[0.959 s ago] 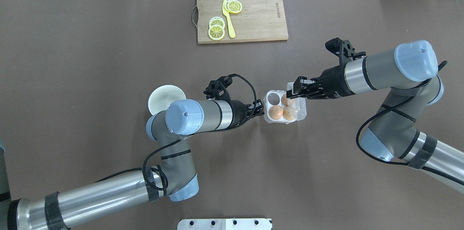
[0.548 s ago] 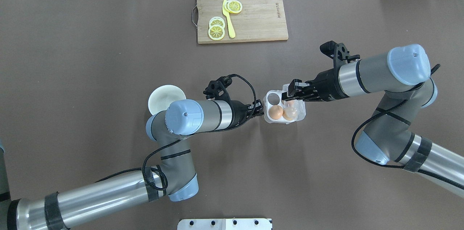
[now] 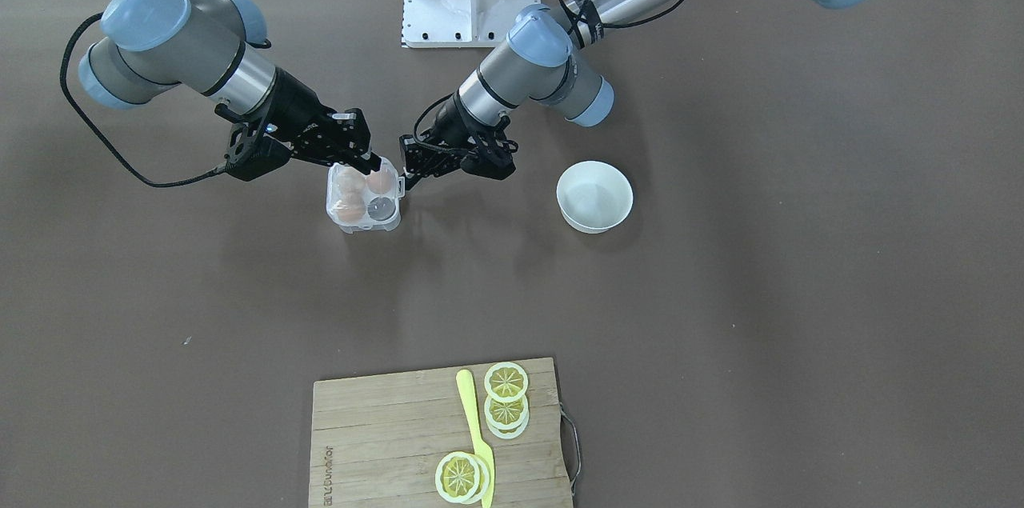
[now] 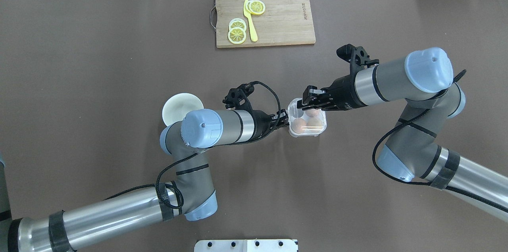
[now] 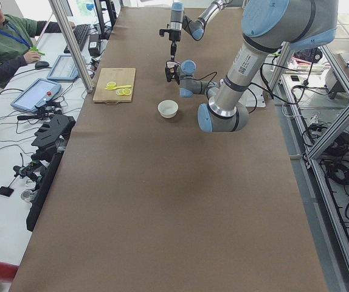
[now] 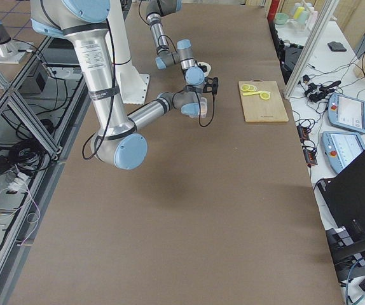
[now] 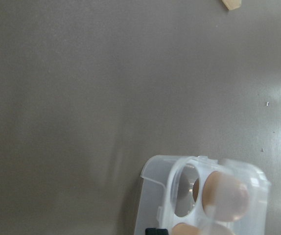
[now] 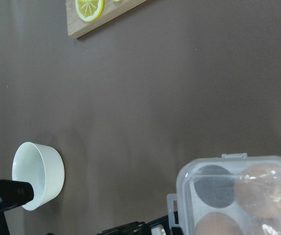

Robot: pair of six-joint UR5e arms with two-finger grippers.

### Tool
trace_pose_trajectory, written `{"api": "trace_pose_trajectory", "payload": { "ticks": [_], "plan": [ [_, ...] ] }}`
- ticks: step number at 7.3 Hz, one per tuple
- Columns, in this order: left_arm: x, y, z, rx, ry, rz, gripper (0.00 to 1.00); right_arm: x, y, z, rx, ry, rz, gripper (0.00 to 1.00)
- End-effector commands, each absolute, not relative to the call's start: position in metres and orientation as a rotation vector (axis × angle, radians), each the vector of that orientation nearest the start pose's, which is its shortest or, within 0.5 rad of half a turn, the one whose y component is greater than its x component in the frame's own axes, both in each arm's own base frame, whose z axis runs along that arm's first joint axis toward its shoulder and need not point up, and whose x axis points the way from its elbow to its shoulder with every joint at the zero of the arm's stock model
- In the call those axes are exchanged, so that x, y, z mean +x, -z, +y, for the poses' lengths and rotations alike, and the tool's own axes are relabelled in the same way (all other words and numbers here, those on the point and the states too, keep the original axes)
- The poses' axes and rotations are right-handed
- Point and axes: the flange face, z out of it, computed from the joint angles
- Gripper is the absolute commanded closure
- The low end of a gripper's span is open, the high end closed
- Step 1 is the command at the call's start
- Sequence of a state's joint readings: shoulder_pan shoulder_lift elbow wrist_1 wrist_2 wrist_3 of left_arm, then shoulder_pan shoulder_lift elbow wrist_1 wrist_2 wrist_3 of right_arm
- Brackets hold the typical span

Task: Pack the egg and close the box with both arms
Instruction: 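Press the lid down onto the egg box with the right gripper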

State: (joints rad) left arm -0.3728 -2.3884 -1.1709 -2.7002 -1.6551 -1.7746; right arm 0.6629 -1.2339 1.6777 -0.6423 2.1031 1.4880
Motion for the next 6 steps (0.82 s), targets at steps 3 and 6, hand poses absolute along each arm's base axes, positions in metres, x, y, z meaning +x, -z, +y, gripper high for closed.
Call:
{"api": "trace_pose_trajectory", "payload": {
  "ticks": [3,6],
  "plan": [
    [0.667,-0.2,-0.397,0.067,0.387,1.565,1.0,-0.424,-0.301,-0.433,0.086,-0.111,-1.415,0.26],
    [0.632,-0.239,-0.396,0.228,0.226,1.517,0.02,-0.407,-0.274,-0.429,0.081,-0.13,-1.392,0.01]
  ]
}}
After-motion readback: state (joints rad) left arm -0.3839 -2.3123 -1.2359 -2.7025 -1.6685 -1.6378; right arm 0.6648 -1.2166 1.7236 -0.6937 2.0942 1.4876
